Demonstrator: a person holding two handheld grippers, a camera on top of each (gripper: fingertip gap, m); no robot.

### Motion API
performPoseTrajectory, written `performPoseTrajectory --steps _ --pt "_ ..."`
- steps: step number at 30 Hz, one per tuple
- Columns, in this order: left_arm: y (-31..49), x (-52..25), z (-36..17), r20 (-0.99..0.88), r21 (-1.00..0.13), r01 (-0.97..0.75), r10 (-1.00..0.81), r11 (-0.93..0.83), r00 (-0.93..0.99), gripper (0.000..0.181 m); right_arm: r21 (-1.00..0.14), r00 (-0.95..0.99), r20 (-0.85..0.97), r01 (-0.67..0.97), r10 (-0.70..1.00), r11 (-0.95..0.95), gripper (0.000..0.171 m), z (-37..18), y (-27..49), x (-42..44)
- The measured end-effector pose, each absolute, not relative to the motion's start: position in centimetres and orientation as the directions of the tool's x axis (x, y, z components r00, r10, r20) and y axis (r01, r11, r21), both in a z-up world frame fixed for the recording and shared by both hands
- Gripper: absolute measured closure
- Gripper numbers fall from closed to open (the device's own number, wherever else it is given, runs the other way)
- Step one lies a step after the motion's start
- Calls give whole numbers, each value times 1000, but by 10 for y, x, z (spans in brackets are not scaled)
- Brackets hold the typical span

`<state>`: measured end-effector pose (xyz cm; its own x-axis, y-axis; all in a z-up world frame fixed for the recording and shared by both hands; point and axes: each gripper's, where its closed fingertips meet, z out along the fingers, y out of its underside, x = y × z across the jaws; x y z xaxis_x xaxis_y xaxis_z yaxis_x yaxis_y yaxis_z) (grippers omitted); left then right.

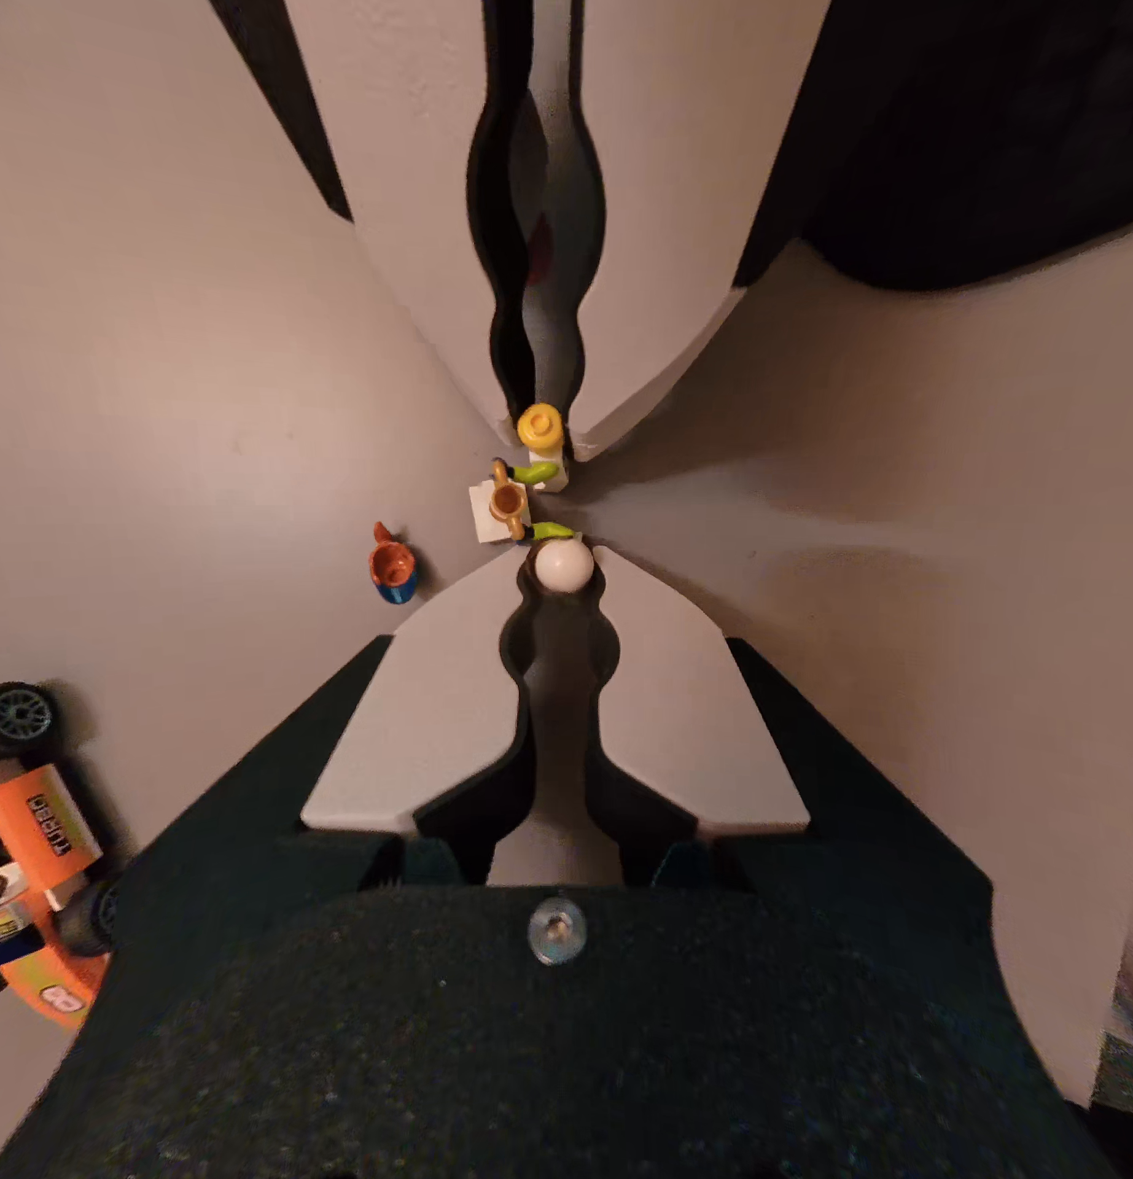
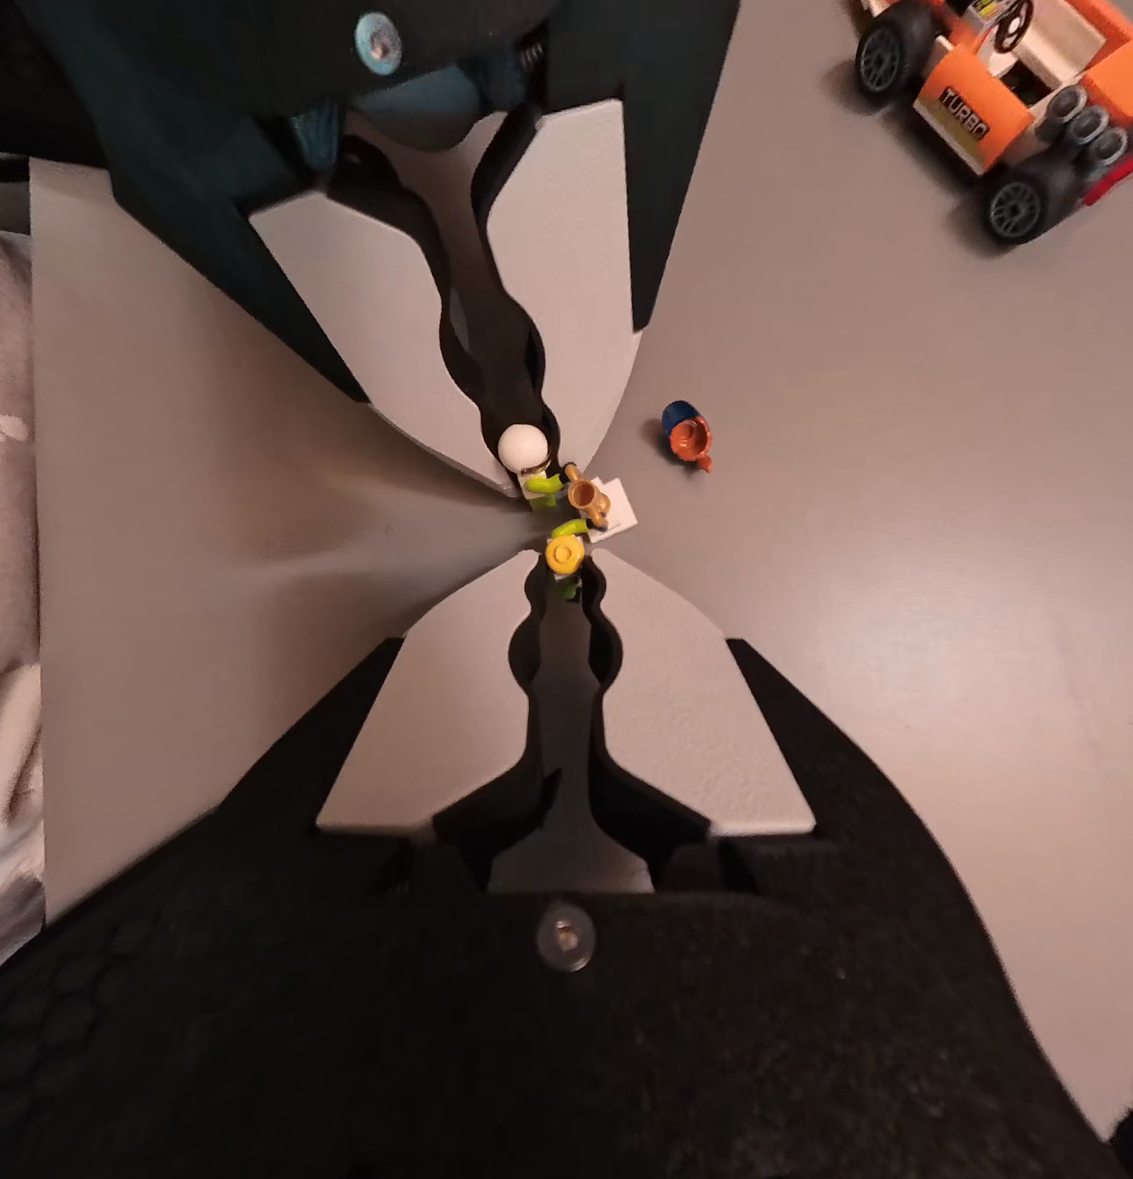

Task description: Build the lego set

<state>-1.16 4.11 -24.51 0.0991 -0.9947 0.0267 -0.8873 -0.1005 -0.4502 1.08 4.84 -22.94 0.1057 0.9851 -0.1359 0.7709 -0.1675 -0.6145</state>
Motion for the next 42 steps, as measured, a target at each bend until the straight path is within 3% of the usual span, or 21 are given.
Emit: performPoseTrajectory --steps 9,14,17,22,26,39,42 --pt "43 -11 -245 38 -458 -882 -994 -109 103 169 -577 92 -193 795 977 -189 161 -228 47 12" --pt "42 -14 -244 109 -482 -866 -990 -135 93 169 -630 -27 -76 776 997 -27 129 -225 49 14" --pt "43 -14 -244 100 -476 -873 -993 -108 68 169 -639 -68 -9 767 998 47 119 -233 50 7" --pt "45 -15 -245 80 -478 -877 -997 -54 18 169 -662 -125 12 743 992 101 121 -243 52 -4" --pt "47 -17 -248 89 -480 -876 -996 -57 16 170 -663 -152 -4 740 988 111 138 -245 55 -6" --pt "50 -17 -248 54 -505 -854 -993 -120 108 170 -607 -99 -3 791 995 77 134 -245 60 -2" --pt "49 -19 -248 75 -489 -859 -989 -149 129 171 -590 -75 53 802 996 92 143 -240 59 5"
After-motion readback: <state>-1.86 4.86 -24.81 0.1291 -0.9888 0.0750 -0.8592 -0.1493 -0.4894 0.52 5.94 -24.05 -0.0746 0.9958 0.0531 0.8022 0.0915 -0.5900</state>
